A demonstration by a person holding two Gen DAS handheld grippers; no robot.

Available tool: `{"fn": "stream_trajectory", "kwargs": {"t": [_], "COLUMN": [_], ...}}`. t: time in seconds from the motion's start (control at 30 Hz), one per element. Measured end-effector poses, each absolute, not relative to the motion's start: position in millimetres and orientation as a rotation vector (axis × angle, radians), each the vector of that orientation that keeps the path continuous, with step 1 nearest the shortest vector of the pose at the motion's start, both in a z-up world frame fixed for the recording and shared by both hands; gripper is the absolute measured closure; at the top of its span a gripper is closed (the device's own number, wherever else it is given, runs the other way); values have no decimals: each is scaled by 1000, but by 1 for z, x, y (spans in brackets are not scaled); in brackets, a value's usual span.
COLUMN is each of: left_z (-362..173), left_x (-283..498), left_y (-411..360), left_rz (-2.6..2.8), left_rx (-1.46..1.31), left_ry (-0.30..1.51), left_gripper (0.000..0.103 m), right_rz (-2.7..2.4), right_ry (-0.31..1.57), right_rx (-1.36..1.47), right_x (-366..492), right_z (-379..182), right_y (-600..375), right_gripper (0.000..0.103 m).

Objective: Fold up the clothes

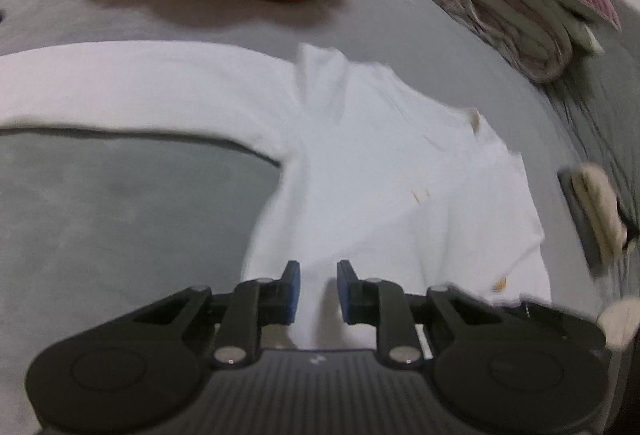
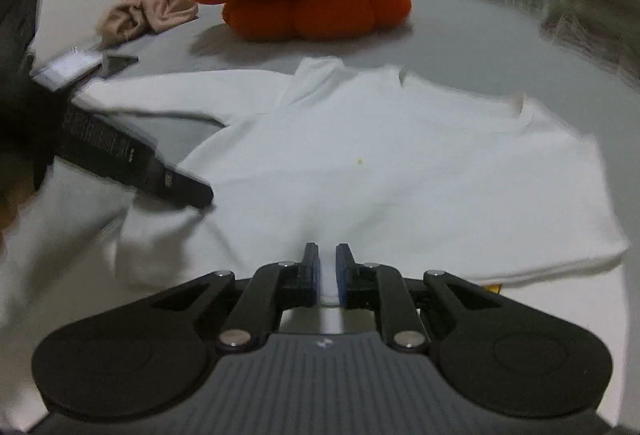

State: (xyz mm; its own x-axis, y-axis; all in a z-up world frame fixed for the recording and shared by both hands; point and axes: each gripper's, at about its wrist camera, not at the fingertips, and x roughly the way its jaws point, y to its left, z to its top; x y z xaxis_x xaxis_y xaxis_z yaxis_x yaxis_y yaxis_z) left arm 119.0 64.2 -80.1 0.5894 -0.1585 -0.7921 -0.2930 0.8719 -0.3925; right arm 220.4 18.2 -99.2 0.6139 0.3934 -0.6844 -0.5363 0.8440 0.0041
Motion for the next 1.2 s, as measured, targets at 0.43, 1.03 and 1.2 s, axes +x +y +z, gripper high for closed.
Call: {"fn": "stream_trajectory", "kwargs": {"t": [0.43,1.03,1.2], "left_z": [-71,-88,-98], "left_x": [73,34,46], "left_y": [247,360,351], "left_rz": [582,766,795], "left_rx": [-955,-877,-807], "left_ry": [713,584,593], "left_gripper": [63,59,60], "right_rz": [564,629,639], "right_ry": [626,702,710], "right_rx": [-182,-146,-119], "right_x": [202,169,170], "right_z": [-80,-72,-73], "right_y": [39,52,49], "right_gripper": [88,85,84]}}
